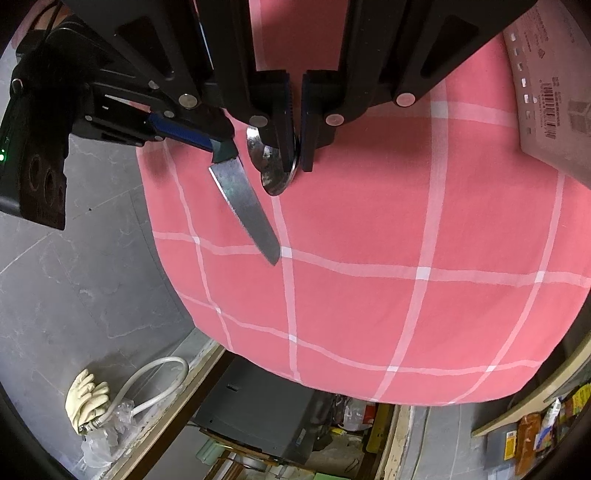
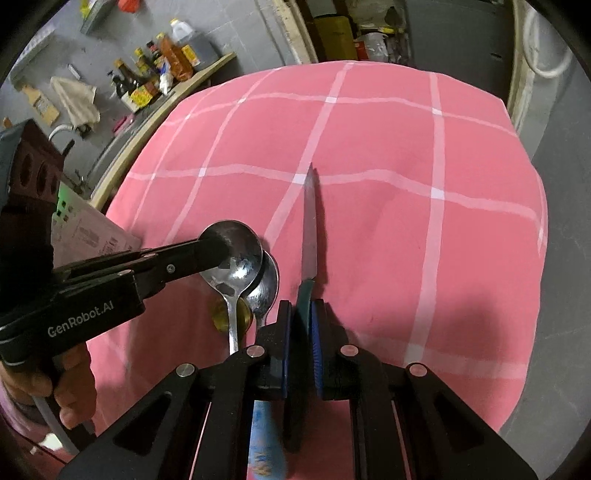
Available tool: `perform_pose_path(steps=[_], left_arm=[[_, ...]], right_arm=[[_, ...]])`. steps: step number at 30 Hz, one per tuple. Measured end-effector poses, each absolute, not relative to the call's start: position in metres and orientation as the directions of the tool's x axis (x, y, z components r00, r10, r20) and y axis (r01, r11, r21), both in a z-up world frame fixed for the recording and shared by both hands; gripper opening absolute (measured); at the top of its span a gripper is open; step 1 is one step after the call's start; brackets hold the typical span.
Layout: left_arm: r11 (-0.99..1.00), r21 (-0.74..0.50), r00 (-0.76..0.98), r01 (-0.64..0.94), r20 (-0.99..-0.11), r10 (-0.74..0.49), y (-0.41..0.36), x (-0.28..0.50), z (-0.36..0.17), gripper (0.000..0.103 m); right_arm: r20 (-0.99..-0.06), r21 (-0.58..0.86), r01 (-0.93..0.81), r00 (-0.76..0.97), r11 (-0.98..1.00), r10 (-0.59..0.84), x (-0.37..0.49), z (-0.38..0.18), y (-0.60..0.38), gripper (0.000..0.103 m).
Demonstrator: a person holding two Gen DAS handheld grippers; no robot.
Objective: Organize utensils
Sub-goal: 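Lift the spoon and knife and carry them over the white caddy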
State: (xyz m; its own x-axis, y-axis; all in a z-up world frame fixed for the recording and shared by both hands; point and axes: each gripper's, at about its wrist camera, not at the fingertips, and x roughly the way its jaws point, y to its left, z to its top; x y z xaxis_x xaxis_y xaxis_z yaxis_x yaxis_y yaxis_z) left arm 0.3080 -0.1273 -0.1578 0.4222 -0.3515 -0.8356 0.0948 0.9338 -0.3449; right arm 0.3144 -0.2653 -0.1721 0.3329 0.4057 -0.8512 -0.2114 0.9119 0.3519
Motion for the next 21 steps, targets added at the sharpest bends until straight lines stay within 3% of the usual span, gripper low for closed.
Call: perform_pose_path(steps=[11, 21], left_arm=[[0.947, -0.278, 0.512, 0.161, -0.797, -0.320, -0.136, 0.291, -0.111, 0.003], [0.953, -0.227, 0.678, 0.201, -0.670, -0.302, -0.123, 0.260, -0.022, 0.003]], right_arm=[[-0.740, 0.439, -0.128, 0.509, 0.889, 0.439, 0.273, -0.139, -0.306, 0.009], [-0.549, 0.524, -0.121, 0.710, 0.843, 0.442, 0.247, -0.067, -0.316, 0.009]])
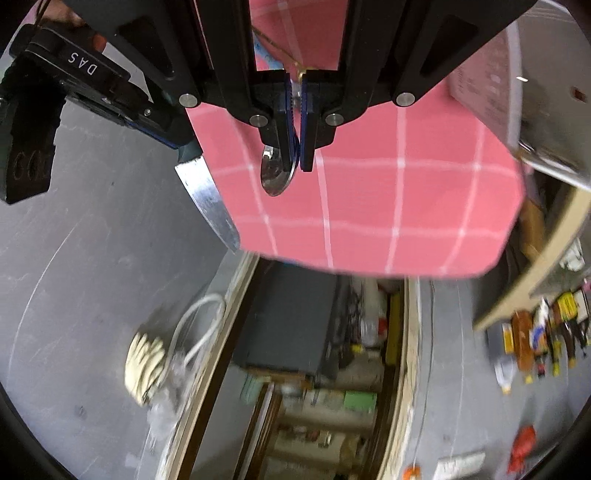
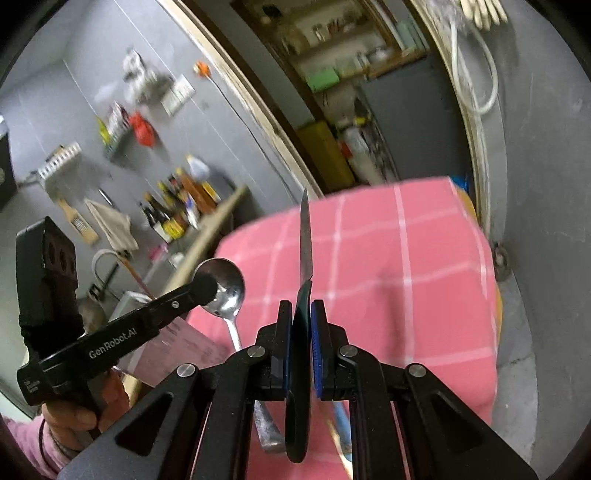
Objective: Organize utensils
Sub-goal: 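Lift the spoon and knife and carry them over the white caddy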
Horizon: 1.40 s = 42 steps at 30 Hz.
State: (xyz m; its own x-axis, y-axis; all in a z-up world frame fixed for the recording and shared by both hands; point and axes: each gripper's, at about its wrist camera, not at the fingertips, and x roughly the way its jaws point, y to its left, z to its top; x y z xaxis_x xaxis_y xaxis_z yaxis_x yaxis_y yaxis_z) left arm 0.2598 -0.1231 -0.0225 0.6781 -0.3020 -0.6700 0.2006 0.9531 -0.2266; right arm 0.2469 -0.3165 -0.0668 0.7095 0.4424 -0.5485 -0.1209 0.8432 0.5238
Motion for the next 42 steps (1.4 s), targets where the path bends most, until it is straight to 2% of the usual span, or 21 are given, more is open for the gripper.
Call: perform_pose_path(steps=[4, 12, 21, 28, 32, 36, 42], left_arm=[[0.959, -0.207, 0.747, 0.194, -0.602, -0.281, -0.108, 0.249, 0.017, 0.003], [0.986, -0.123, 0.869, 0.116, -0.468, -0.161, -0.050, 0.227, 0.078, 0.003], [1.000, -0.030, 0.920, -0.008, -0.391, -0.004, 0.013, 0.209, 0.096, 0.003], [0.995, 0.002, 0.912, -0.096, -0.400, 0.089, 0.038, 0.205, 0.076, 0.003], [0.993, 0.019, 0.902, -0.121, -0.415, 0.118, 0.045, 0.207, 0.066, 0.003], [0.989, 0.018, 0.890, -0.148, -0.434, 0.141, 0.052, 0.207, 0.054, 0.003], [0.985, 0.026, 0.881, -0.168, -0.444, 0.162, 0.053, 0.209, 0.041, 0.003]], right_arm=[[-0.486, 0.520, -0.155, 0.755, 0.840, 0.440, 0.237, -0.038, -0.304, 0.009], [-0.320, 0.534, -0.264, 0.817, 0.803, 0.480, 0.231, 0.011, -0.266, 0.009], [-0.201, 0.551, -0.408, 0.782, 0.727, 0.591, 0.235, 0.026, -0.190, 0.009], [-0.059, 0.615, -0.515, 0.725, 0.597, 0.686, 0.251, 0.003, -0.151, 0.009], [0.029, 0.671, -0.586, 0.633, 0.455, 0.774, 0.272, -0.028, -0.132, 0.009], [0.056, 0.674, -0.623, 0.580, 0.397, 0.813, 0.281, -0.052, -0.115, 0.009], [0.047, 0.672, -0.634, 0.552, 0.383, 0.832, 0.287, -0.081, -0.101, 0.009]])
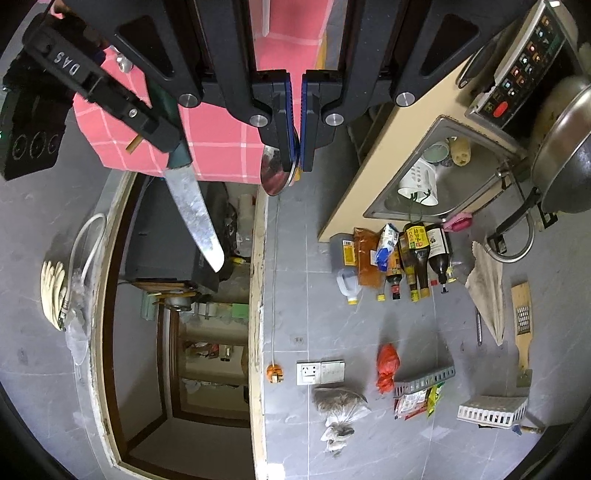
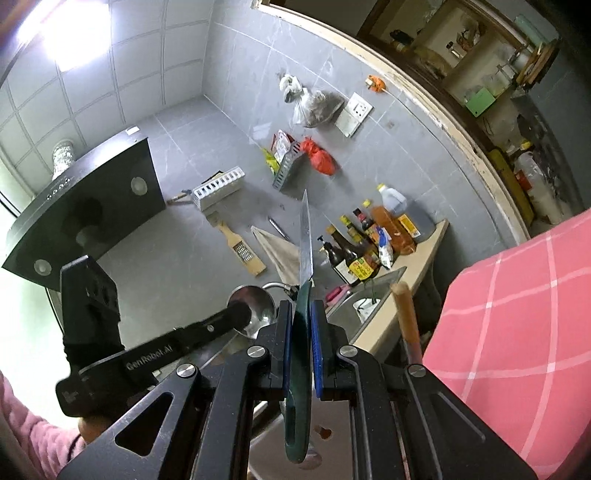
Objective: Organize utensils
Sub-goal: 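Lift the spoon and knife and carry them over the white caddy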
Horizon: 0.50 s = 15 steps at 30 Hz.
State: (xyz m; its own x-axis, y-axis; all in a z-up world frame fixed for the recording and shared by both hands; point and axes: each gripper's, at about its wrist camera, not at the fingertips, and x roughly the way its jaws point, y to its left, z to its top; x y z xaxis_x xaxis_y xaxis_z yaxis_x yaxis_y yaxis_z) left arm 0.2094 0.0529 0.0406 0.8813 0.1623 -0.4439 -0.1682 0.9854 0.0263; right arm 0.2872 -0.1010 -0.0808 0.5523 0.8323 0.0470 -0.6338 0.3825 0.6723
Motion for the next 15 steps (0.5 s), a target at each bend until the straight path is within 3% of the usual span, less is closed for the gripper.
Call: perform_pose_path(steps=[15], left_arm=[[0.990, 0.084, 0.867, -0.116, -0.477, 0.142, 0.034, 0.209, 0.019, 0.003]], right_arm=[[-0.056, 0.635, -0.621, 0.556, 0.459, 0.829, 0.279, -0.112, -0.095, 0.009]])
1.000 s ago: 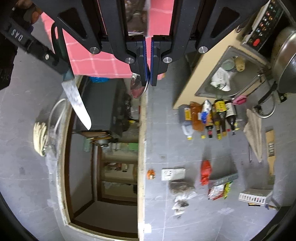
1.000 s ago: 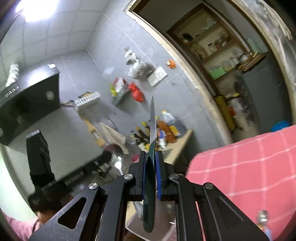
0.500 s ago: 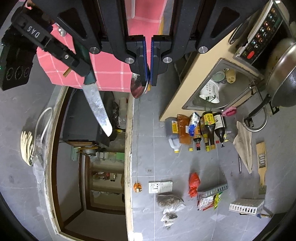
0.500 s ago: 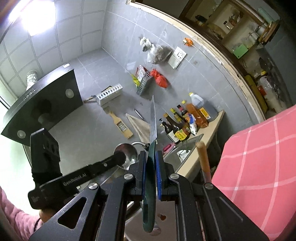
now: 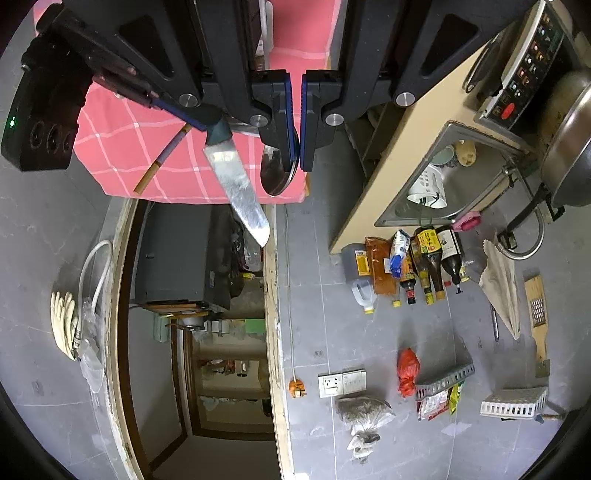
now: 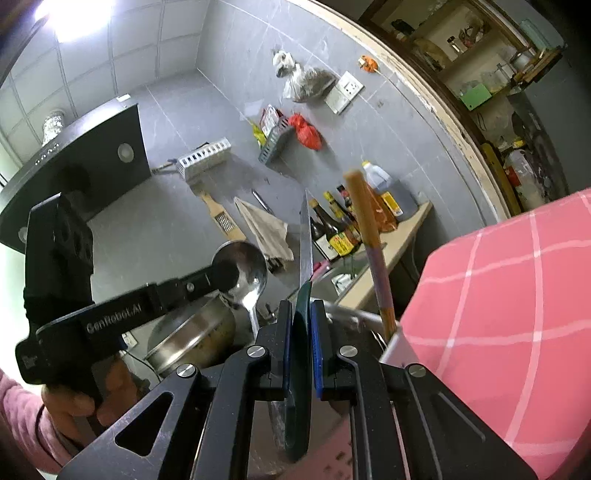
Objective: Organize utensils
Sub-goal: 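Lift the spoon and knife and carry them over the white caddy, then lower the spoon and knife into the caddy and open both grippers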
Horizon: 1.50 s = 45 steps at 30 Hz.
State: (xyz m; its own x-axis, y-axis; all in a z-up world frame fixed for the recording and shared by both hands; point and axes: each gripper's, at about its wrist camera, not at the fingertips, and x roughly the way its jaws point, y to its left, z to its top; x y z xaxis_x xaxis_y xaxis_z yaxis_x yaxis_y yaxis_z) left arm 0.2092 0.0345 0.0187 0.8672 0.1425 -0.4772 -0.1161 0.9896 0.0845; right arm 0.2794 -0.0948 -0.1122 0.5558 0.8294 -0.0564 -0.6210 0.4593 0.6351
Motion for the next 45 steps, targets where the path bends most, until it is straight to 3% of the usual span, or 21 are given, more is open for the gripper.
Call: perform_pose_path(steps=[27, 45], left_arm=[[0.992, 0.084, 0.850, -0.093, -0.512, 0.123, 0.032, 0.207, 0.009, 0.003], [0.993, 0.078, 0.840, -0.089, -0.530, 0.117, 0.031, 0.205, 0.004, 0.003]], right_arm=[[-0.111, 0.488, -0.614, 0.661, 0.620, 0.742, 0.242, -0.078, -0.125, 0.009], [-0.209, 0.422, -0.622, 0.641, 0.659, 0.739, 0.241, -0.073, -0.112, 0.009]])
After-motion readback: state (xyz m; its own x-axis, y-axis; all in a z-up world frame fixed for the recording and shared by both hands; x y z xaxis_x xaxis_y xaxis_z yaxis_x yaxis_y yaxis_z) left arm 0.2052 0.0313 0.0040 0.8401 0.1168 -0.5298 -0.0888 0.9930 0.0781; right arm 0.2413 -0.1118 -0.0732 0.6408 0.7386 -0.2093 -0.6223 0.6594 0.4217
